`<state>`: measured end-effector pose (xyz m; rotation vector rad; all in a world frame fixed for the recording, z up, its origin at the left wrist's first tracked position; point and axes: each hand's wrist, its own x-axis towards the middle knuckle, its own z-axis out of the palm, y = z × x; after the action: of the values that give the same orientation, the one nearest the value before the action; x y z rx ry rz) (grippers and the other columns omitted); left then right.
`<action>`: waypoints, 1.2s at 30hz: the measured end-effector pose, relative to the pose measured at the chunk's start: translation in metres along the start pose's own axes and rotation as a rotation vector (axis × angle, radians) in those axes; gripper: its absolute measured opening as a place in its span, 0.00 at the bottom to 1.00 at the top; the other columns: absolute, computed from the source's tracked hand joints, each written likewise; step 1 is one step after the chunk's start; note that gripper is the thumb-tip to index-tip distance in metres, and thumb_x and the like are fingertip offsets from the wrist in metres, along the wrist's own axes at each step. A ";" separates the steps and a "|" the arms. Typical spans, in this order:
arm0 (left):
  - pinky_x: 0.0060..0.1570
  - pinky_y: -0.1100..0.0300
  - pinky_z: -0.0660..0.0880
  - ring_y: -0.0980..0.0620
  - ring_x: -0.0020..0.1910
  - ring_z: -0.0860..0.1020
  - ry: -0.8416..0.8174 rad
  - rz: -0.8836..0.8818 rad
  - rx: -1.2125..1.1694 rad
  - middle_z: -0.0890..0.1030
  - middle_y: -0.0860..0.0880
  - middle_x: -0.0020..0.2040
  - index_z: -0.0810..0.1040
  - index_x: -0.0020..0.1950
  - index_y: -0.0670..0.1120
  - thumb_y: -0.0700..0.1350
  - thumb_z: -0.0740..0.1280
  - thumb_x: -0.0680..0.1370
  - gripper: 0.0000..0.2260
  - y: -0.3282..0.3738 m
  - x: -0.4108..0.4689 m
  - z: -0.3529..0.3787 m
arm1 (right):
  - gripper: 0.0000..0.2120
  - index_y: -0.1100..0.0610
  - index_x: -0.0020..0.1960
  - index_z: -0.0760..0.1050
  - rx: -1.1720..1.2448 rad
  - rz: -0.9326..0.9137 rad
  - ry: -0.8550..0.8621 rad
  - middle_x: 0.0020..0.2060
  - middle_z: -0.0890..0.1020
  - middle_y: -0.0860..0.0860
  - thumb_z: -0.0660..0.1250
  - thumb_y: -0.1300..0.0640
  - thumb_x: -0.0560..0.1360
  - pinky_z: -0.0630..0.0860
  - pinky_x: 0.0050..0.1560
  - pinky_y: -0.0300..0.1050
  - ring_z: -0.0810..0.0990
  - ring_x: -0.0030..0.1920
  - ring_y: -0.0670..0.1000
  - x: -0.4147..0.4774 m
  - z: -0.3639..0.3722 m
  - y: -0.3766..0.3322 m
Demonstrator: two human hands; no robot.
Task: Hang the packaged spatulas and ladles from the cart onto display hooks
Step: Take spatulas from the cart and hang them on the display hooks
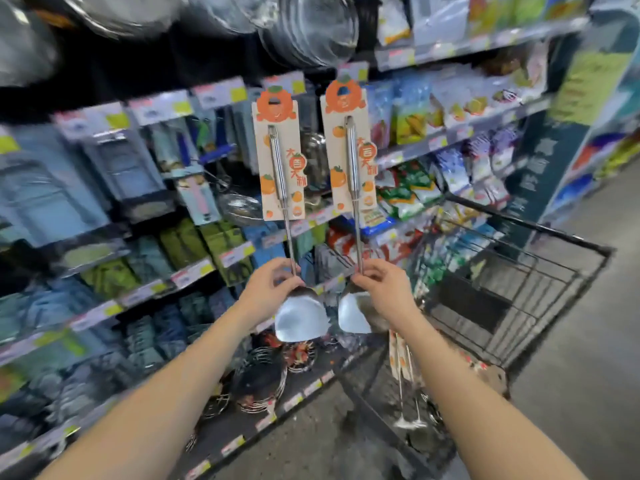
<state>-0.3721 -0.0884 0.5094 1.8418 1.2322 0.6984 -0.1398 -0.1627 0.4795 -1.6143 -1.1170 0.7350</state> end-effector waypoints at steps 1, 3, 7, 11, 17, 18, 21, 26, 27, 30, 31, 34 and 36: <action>0.49 0.62 0.76 0.56 0.49 0.84 0.033 -0.007 -0.005 0.87 0.52 0.46 0.80 0.53 0.49 0.44 0.72 0.80 0.04 -0.003 -0.010 -0.016 | 0.04 0.56 0.50 0.80 -0.001 -0.027 -0.035 0.42 0.85 0.51 0.74 0.60 0.77 0.78 0.46 0.40 0.84 0.44 0.48 -0.003 0.014 -0.011; 0.54 0.54 0.79 0.53 0.49 0.85 0.087 -0.026 -0.008 0.87 0.50 0.44 0.80 0.51 0.51 0.43 0.73 0.79 0.04 -0.010 -0.033 -0.048 | 0.05 0.54 0.50 0.79 0.003 -0.067 -0.089 0.40 0.84 0.50 0.74 0.60 0.77 0.76 0.43 0.36 0.83 0.43 0.47 -0.011 0.041 -0.034; 0.56 0.51 0.78 0.52 0.49 0.85 0.196 -0.030 0.006 0.88 0.49 0.44 0.80 0.51 0.51 0.43 0.72 0.79 0.04 -0.025 -0.088 -0.111 | 0.07 0.50 0.49 0.79 0.034 -0.135 -0.188 0.42 0.85 0.50 0.74 0.61 0.77 0.78 0.46 0.39 0.84 0.45 0.49 -0.039 0.101 -0.076; 0.52 0.54 0.78 0.55 0.48 0.84 0.279 -0.057 0.017 0.88 0.51 0.45 0.79 0.52 0.52 0.45 0.72 0.81 0.03 -0.045 -0.152 -0.173 | 0.05 0.53 0.52 0.81 0.071 -0.179 -0.294 0.48 0.85 0.53 0.74 0.58 0.77 0.80 0.52 0.47 0.84 0.50 0.52 -0.076 0.163 -0.114; 0.55 0.44 0.80 0.44 0.48 0.85 0.410 -0.103 0.031 0.88 0.52 0.44 0.79 0.52 0.53 0.46 0.71 0.81 0.03 -0.078 -0.268 -0.268 | 0.11 0.57 0.58 0.80 0.095 -0.243 -0.402 0.48 0.84 0.51 0.74 0.55 0.77 0.77 0.51 0.45 0.82 0.50 0.52 -0.160 0.257 -0.171; 0.56 0.44 0.80 0.46 0.48 0.85 0.434 -0.107 0.041 0.88 0.51 0.44 0.79 0.52 0.54 0.46 0.72 0.80 0.03 -0.082 -0.289 -0.284 | 0.13 0.57 0.59 0.81 0.094 -0.249 -0.419 0.49 0.84 0.52 0.75 0.55 0.77 0.77 0.51 0.45 0.83 0.51 0.52 -0.178 0.273 -0.181; 0.55 0.45 0.80 0.46 0.47 0.86 0.526 -0.106 0.082 0.88 0.50 0.44 0.79 0.50 0.55 0.45 0.72 0.80 0.05 -0.090 -0.350 -0.330 | 0.15 0.59 0.62 0.80 0.115 -0.274 -0.469 0.53 0.85 0.54 0.74 0.57 0.77 0.77 0.50 0.41 0.83 0.54 0.53 -0.228 0.322 -0.211; 0.57 0.47 0.81 0.52 0.51 0.86 0.607 -0.122 0.097 0.88 0.51 0.49 0.79 0.51 0.57 0.43 0.72 0.80 0.08 -0.109 -0.441 -0.408 | 0.14 0.58 0.64 0.79 0.136 -0.368 -0.527 0.49 0.83 0.49 0.72 0.60 0.78 0.75 0.45 0.29 0.81 0.49 0.45 -0.303 0.402 -0.268; 0.56 0.50 0.81 0.55 0.49 0.86 0.629 -0.127 0.089 0.88 0.51 0.49 0.79 0.52 0.56 0.42 0.72 0.80 0.08 -0.113 -0.457 -0.421 | 0.14 0.58 0.63 0.79 0.143 -0.378 -0.545 0.49 0.83 0.49 0.72 0.60 0.78 0.74 0.45 0.29 0.82 0.49 0.46 -0.316 0.417 -0.279; 0.43 0.65 0.77 0.68 0.40 0.83 0.707 -0.161 0.080 0.87 0.57 0.45 0.78 0.51 0.55 0.42 0.72 0.80 0.07 -0.120 -0.499 -0.458 | 0.10 0.53 0.60 0.79 0.137 -0.440 -0.617 0.48 0.83 0.47 0.71 0.58 0.79 0.73 0.43 0.29 0.80 0.48 0.43 -0.349 0.462 -0.312; 0.42 0.66 0.76 0.69 0.40 0.82 0.729 -0.177 0.089 0.86 0.58 0.43 0.78 0.50 0.56 0.42 0.71 0.81 0.08 -0.125 -0.510 -0.471 | 0.08 0.52 0.57 0.79 0.139 -0.452 -0.636 0.47 0.83 0.46 0.71 0.58 0.79 0.73 0.43 0.30 0.80 0.47 0.42 -0.357 0.478 -0.321; 0.48 0.59 0.80 0.59 0.46 0.85 0.767 -0.221 0.108 0.88 0.55 0.44 0.79 0.54 0.52 0.43 0.70 0.82 0.04 -0.143 -0.540 -0.512 | 0.07 0.54 0.55 0.82 0.149 -0.502 -0.655 0.44 0.84 0.47 0.73 0.59 0.78 0.75 0.47 0.39 0.82 0.47 0.47 -0.374 0.527 -0.350; 0.48 0.58 0.80 0.59 0.44 0.85 0.800 -0.239 0.128 0.88 0.52 0.46 0.79 0.56 0.50 0.45 0.70 0.82 0.05 -0.153 -0.556 -0.541 | 0.06 0.52 0.54 0.82 0.157 -0.517 -0.679 0.44 0.85 0.48 0.73 0.59 0.77 0.75 0.45 0.38 0.83 0.47 0.48 -0.382 0.562 -0.369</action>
<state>-1.0812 -0.4035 0.6598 1.4979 1.9987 1.3069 -0.8908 -0.2691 0.6299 -0.8786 -1.8163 1.0116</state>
